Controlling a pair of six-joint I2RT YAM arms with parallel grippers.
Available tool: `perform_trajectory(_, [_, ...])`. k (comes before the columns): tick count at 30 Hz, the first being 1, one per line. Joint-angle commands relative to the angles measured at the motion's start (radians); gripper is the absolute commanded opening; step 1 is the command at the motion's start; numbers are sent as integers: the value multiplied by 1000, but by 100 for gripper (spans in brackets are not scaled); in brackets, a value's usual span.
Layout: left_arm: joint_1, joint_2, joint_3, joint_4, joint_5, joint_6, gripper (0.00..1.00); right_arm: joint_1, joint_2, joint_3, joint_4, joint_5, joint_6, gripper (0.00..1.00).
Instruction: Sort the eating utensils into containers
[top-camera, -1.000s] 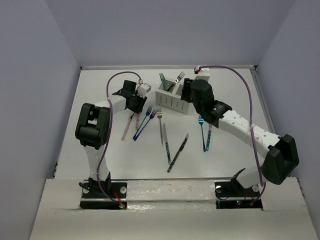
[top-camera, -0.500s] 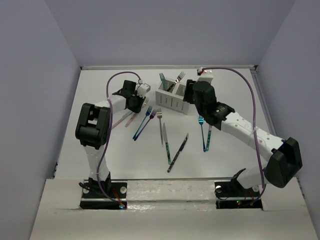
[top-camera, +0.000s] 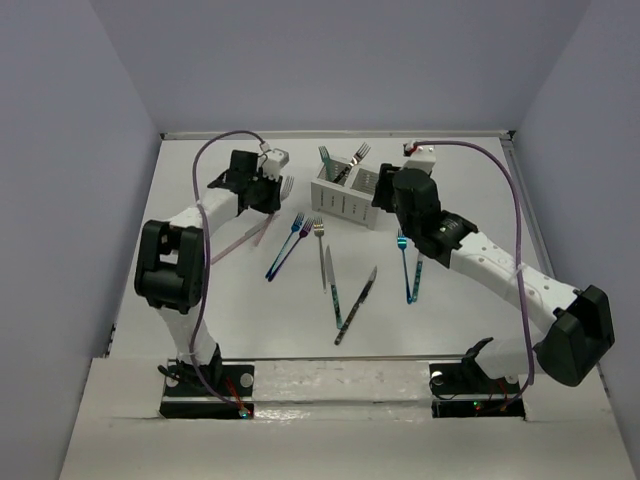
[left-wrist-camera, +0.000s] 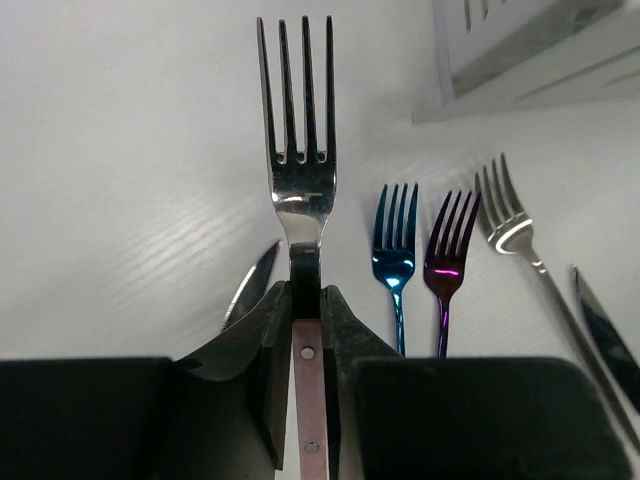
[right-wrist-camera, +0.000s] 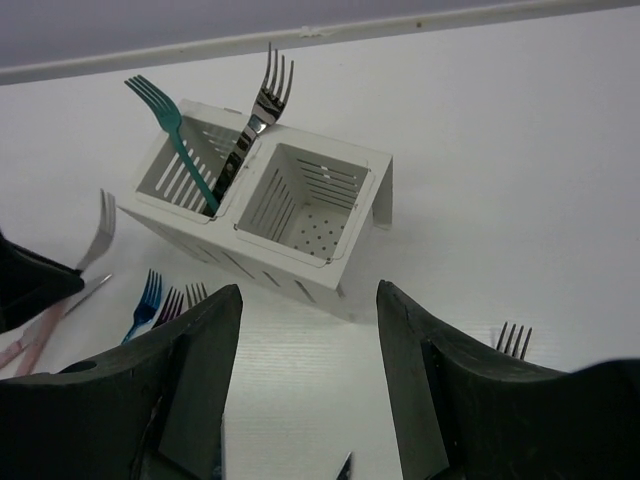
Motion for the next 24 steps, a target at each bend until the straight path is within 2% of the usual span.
perform_trajectory(1, [61, -238, 54, 119, 23, -109, 0, 0, -34, -13, 13, 41, 13, 63])
perform_trajectory(4, [71, -345, 48, 295, 16, -171, 0, -10, -30, -22, 15, 46, 18, 63])
perform_trajectory(5, [69, -400, 1, 454, 26, -195, 0, -10, -23, -25, 15, 56, 22, 63])
perform_trajectory(7, [42, -430, -41, 602, 75, -240, 0, -19, -19, -33, 13, 67, 30, 63])
perform_trajectory(11, [-24, -352, 42, 690, 136, -286, 0, -54, -19, -50, 15, 66, 65, 63])
perform_trajectory(12, [-53, -320, 44, 760, 139, -284, 0, -63, -25, -59, 13, 61, 85, 63])
perform_trajectory(15, [-127, -273, 59, 851, 118, -219, 0, -100, -45, -77, -4, 37, 134, 63])
perform_trajectory(19, [-173, -209, 50, 1050, 159, -247, 0, -128, -65, -133, -33, 35, 193, 62])
perform_trajectory(22, [-176, -120, 48, 1317, 204, -316, 0, -139, -80, -162, -54, 49, 228, 62])
perform_trajectory(24, [-176, -51, 60, 1395, 204, -343, 0, -139, -86, -185, -71, 55, 243, 62])
